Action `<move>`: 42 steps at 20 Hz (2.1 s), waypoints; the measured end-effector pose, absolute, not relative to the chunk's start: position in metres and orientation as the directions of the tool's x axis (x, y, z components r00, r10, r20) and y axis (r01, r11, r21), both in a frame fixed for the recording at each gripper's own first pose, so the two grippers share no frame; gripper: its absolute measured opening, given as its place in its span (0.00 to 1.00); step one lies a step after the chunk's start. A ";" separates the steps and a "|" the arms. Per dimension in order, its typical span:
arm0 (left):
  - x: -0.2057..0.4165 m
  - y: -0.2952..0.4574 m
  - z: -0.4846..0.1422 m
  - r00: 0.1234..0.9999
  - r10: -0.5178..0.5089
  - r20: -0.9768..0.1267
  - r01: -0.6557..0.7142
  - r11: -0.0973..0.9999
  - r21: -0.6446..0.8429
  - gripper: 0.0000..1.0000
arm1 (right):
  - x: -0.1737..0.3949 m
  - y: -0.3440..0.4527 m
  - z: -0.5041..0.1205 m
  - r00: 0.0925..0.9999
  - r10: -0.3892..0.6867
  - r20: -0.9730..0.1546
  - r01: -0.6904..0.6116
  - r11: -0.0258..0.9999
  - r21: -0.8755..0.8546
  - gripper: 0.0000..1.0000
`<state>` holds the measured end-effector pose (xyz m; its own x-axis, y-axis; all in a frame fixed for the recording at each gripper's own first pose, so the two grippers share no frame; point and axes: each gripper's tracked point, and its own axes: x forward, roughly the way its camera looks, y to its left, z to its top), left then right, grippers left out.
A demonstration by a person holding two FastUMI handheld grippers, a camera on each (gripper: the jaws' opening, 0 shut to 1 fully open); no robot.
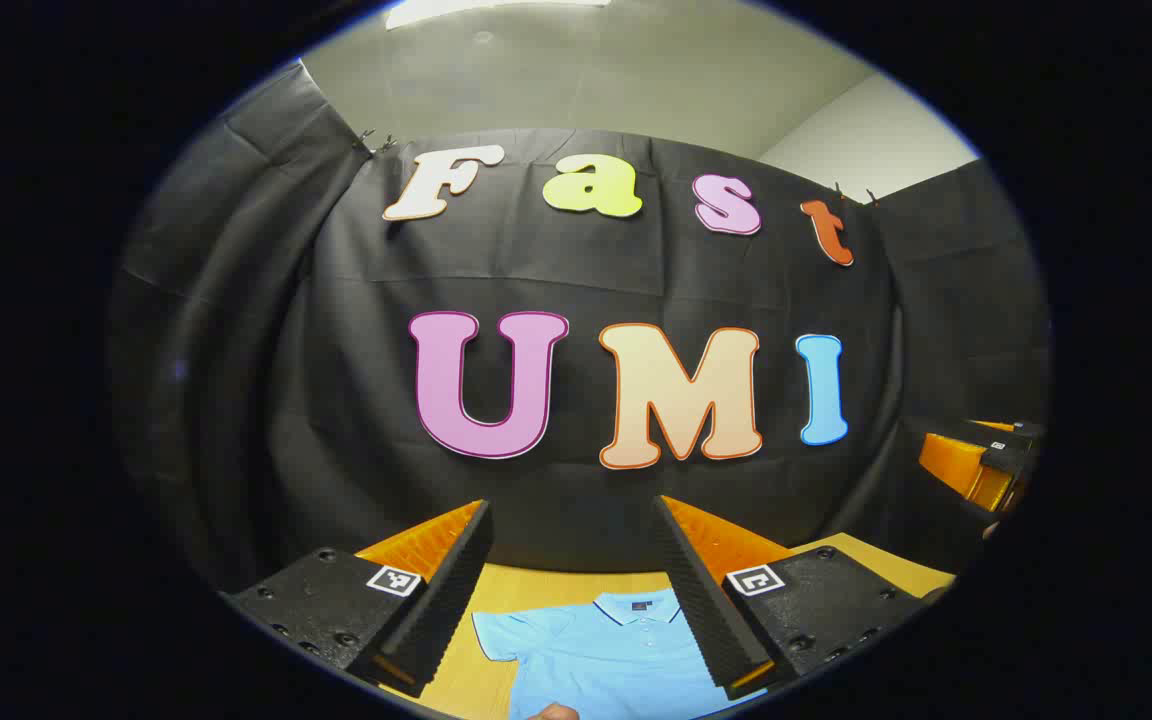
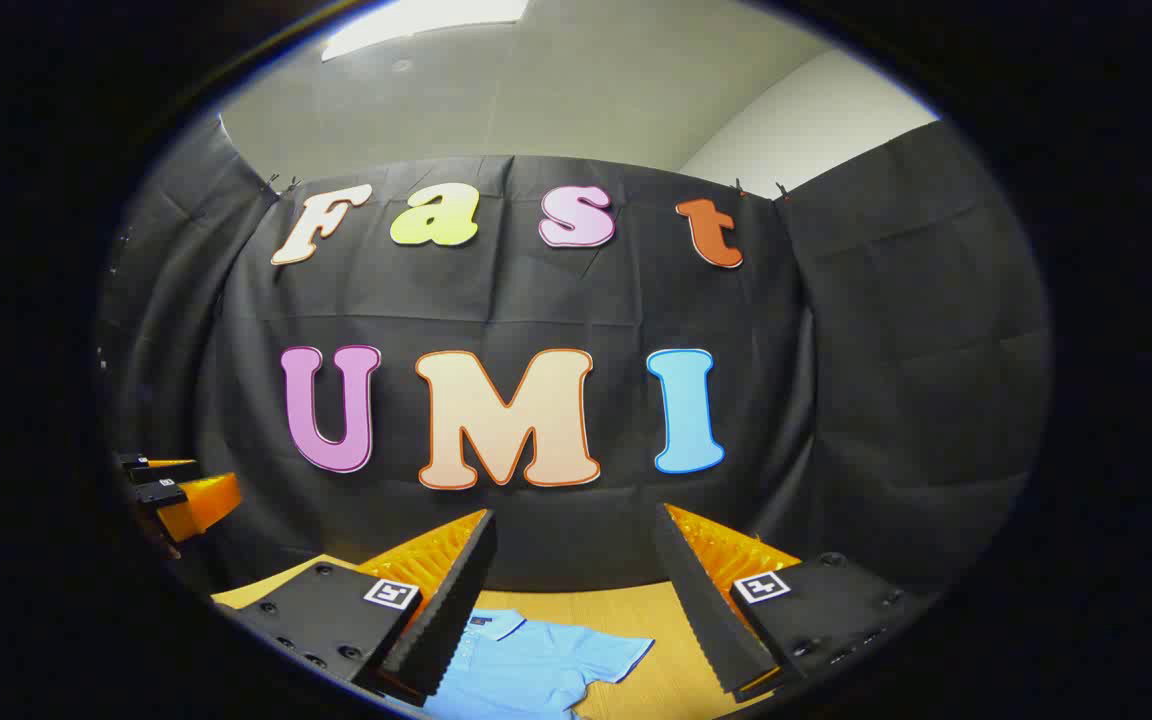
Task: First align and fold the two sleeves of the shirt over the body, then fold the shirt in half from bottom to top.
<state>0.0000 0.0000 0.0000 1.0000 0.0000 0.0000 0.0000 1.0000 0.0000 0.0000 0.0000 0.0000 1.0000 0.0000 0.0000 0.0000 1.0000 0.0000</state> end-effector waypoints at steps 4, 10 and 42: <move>-0.001 0.004 0.001 1.000 0.016 0.001 -0.016 1.000 0.008 0.95 | 0.002 0.000 0.005 1.000 0.008 0.012 -0.008 1.000 -0.014 0.98; -0.005 0.004 -0.002 1.000 0.021 -0.004 -0.021 1.000 0.012 0.94 | 0.004 -0.001 0.007 1.000 0.016 0.018 -0.015 0.999 -0.029 0.98; -0.005 -0.014 -0.006 0.986 0.166 -0.014 -0.163 0.980 0.111 0.93 | 0.125 -0.055 -0.196 0.953 0.110 -0.281 -0.153 0.978 -0.138 0.99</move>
<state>-0.0052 -0.0144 -0.0063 0.9861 0.1657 -0.0140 -0.1631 0.9803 0.1111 0.1246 -0.0555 -0.1958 0.9534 0.1097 -0.2811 -0.1534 0.9784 -0.1383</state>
